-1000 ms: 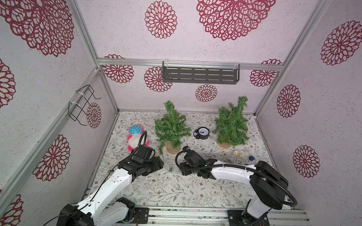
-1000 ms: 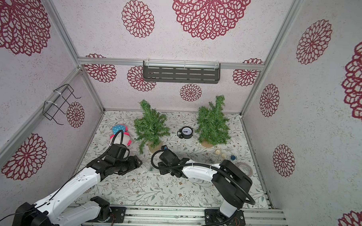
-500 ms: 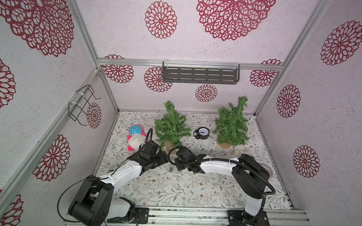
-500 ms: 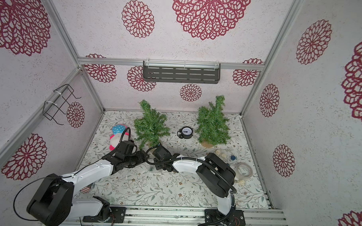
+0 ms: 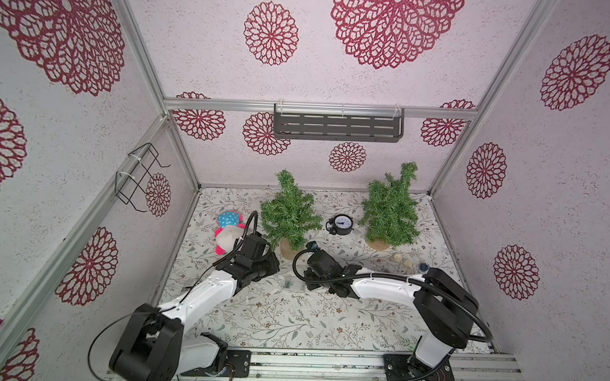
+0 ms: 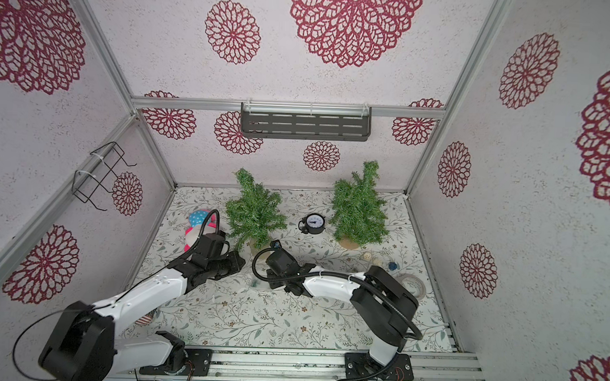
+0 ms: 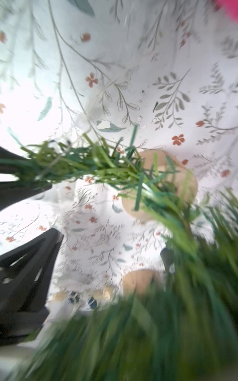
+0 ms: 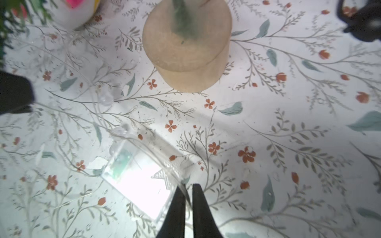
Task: Wrap string light around the christmas tree
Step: Pick up the light string from the center of the board.
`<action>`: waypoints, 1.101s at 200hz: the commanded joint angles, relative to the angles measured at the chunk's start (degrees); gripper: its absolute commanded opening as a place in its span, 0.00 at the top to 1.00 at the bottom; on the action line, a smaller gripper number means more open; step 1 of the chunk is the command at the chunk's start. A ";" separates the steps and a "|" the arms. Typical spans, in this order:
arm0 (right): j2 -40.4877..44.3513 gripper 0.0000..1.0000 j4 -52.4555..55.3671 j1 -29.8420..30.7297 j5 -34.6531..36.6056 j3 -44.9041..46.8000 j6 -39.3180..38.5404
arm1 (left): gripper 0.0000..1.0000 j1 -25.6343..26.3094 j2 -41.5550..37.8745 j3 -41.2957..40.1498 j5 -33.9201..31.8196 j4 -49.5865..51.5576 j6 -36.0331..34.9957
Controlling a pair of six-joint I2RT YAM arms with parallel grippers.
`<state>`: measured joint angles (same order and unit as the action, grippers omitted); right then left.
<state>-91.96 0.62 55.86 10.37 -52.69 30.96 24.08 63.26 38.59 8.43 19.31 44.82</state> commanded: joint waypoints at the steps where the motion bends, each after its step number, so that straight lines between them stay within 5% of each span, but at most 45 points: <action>1: 6.28 0.88 -0.25 -2.23 1.12 4.75 7.60 | 0.94 0.06 -7.32 2.94 0.57 10.83 -2.63; 29: 13.05 0.87 1.62 -4.23 1.23 9.18 11.49 | 0.97 0.18 -9.19 5.27 3.92 15.14 -3.41; 66: 19.49 0.82 6.04 -5.08 2.62 9.41 6.60 | 0.94 0.53 -8.67 2.70 8.93 10.08 -3.77; 132: 0.57 0.36 -2.50 -5.58 -6.50 2.38 0.56 | 0.68 0.12 -9.82 2.10 -2.81 13.83 -3.90; 203: -14.32 0.40 -8.62 -5.88 -11.84 -4.79 10.13 | 0.51 -0.78 -9.07 -1.68 -0.69 10.98 -1.05; 220: -16.58 0.50 -8.46 -5.85 -12.41 -6.03 11.05 | 0.50 -0.78 -8.62 -3.80 -0.65 7.96 0.13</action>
<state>-105.73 -6.57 50.17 0.73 -56.82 37.69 23.73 53.80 37.45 7.05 31.73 42.78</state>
